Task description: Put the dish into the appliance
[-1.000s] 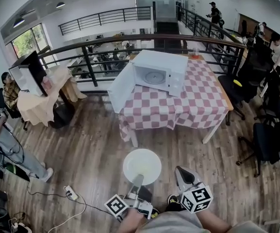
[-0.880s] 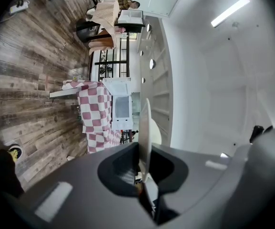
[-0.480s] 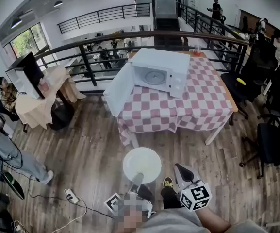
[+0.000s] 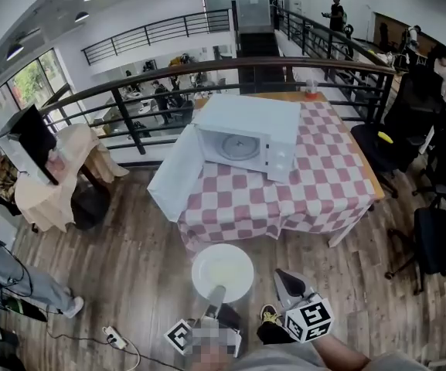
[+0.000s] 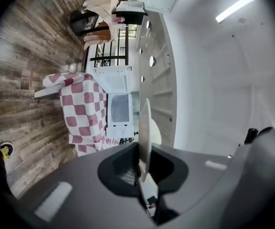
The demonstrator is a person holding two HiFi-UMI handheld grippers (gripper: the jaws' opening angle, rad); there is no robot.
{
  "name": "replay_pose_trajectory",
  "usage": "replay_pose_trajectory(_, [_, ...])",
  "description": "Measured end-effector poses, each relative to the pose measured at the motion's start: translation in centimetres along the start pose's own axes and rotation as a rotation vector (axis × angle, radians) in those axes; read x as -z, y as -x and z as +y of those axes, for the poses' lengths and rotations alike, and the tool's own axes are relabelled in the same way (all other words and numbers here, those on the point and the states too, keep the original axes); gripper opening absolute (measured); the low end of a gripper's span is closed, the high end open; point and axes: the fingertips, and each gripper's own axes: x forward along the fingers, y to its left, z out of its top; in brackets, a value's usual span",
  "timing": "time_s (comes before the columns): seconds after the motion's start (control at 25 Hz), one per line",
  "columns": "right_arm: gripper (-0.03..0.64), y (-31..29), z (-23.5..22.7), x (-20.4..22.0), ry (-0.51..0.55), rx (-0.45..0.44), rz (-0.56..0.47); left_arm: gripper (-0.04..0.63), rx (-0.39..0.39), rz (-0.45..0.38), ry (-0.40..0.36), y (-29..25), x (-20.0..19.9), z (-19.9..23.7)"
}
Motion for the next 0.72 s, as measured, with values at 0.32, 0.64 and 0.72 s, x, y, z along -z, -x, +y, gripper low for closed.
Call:
replay_pose_trajectory(0.32, [-0.002,-4.5,-2.8,-0.5,-0.013,-0.022,0.031,0.026,-0.040,-0.006,0.013,-4.6,-1.5,1.4])
replay_pose_trajectory(0.64, [-0.002,-6.9,-4.8,-1.9,-0.013,-0.052,0.037,0.026,-0.047,-0.024,0.020,-8.2,-2.0,1.5])
replay_pose_trajectory(0.72, [-0.001,-7.4,-5.4,-2.1,-0.015,-0.060,0.037,0.026,-0.048,-0.030,0.014,-9.0,-2.0,1.7])
